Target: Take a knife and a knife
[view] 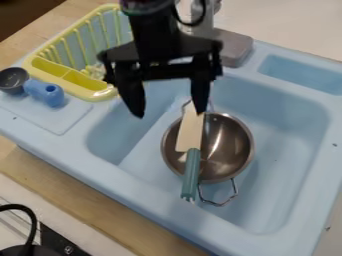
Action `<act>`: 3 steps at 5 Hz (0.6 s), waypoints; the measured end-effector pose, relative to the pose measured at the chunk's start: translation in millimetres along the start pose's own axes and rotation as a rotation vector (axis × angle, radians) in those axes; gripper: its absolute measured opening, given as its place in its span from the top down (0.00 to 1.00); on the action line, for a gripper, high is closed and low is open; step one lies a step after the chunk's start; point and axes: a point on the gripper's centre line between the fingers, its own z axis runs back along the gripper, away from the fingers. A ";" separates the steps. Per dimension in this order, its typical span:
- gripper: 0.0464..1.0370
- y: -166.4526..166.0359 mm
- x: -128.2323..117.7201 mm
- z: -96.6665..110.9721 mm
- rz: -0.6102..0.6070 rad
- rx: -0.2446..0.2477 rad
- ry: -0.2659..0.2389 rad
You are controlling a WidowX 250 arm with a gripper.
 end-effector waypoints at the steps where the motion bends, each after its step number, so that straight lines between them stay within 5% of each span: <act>1: 0.04 -9.3 -13.2 -15.9 0.022 -0.008 0.015; 3: 0.04 -29.4 -27.7 -41.4 0.054 -0.015 0.023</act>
